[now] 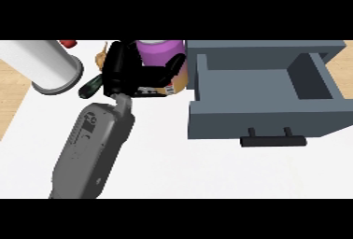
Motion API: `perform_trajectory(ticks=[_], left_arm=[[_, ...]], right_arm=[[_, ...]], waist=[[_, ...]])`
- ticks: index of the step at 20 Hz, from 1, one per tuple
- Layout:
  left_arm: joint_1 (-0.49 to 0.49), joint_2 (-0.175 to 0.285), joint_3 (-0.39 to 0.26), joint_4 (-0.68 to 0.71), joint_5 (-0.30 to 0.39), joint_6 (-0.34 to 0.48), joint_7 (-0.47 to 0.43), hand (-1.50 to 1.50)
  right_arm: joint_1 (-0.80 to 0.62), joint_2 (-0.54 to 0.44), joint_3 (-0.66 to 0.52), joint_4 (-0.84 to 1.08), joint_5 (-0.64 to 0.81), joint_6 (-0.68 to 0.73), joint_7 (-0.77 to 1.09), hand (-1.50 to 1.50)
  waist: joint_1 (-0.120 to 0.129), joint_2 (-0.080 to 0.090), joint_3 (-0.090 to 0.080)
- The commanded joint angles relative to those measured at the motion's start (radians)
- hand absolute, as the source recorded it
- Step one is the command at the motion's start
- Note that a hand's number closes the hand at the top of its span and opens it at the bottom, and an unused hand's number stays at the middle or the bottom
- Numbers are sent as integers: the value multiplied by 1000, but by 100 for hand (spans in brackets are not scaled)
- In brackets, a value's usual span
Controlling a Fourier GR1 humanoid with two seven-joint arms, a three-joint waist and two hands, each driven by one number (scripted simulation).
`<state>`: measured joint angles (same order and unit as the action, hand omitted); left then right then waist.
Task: Pick up the can, place it into the drawer and close the drawer
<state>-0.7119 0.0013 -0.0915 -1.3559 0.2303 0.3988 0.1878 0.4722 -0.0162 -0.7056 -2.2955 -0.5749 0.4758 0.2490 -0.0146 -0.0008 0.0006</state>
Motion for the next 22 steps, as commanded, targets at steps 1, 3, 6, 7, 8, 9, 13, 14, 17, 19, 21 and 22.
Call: perform_trajectory(ticks=[1,3,6,7,8,9,13,14,17,19,21,22], left_arm=[[-160,-1,-2,69,-5,54,52,150],[-140,-1,-56,78,29,101,39,150],[-241,-1,-49,161,38,133,30,150],[-312,-1,-4,246,18,125,16,150],[-312,-1,-26,252,60,142,-21,150],[-354,-1,11,322,58,114,-36,150],[-408,-1,-43,360,101,143,-35,150],[-475,-1,-7,399,86,162,-5,150],[-428,-1,-139,394,191,229,-80,150],[-528,-1,-82,539,201,190,-121,150],[-506,-1,-152,529,245,214,-138,150],[-547,-1,-174,577,290,254,-168,150]], right_arm=[[34,15,17,57,36,50,-93,-150],[32,16,42,-68,-11,-38,28,-150],[31,16,-10,30,3,54,-40,-150],[-10,-12,-24,32,-15,32,-17,-150],[22,16,-4,36,1,45,-35,-150],[-7,16,48,19,48,6,-26,-150],[7,15,55,-50,38,-39,-3,-150],[-37,5,9,52,44,30,-36,-150],[-29,-14,-15,3,-11,11,8,-150],[-55,-1,24,-21,14,-28,47,-150],[-14,16,19,-15,20,1,0,-150],[-54,6,31,20,36,21,-2,-150]], waist=[[-7,0,0],[-4,1,-1],[-6,1,0],[-8,3,0],[-11,3,0],[-10,5,0],[-13,3,0],[-11,4,0],[-16,2,0],[-26,8,0],[-28,5,0],[-41,9,1]])
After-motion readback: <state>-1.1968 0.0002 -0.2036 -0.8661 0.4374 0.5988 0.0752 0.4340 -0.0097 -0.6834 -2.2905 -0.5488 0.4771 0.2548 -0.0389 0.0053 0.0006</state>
